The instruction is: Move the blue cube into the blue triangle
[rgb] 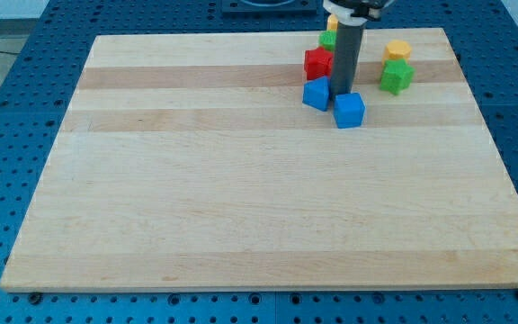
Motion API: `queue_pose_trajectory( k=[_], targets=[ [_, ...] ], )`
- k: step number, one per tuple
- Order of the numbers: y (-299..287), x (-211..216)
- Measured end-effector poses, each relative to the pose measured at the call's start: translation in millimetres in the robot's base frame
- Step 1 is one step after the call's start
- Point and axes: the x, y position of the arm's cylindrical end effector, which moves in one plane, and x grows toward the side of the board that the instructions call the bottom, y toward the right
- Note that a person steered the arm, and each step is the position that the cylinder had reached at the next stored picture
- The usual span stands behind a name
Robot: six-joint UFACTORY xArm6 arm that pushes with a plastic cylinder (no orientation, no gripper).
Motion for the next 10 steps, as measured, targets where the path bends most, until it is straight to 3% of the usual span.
queue_pose_trajectory(
  k=[1,2,3,4,5,7,8,9,10],
  targets=[
    [-14.6,-19.6],
    [-70.3,23.6],
    [-78.6,42.4],
    [-78.6,-13.8],
    [-18.4,-30.4],
    [41.9,29.5],
    [73.2,37.9],
    [68.0,64.9],
    [-12.3,92.2]
  ],
)
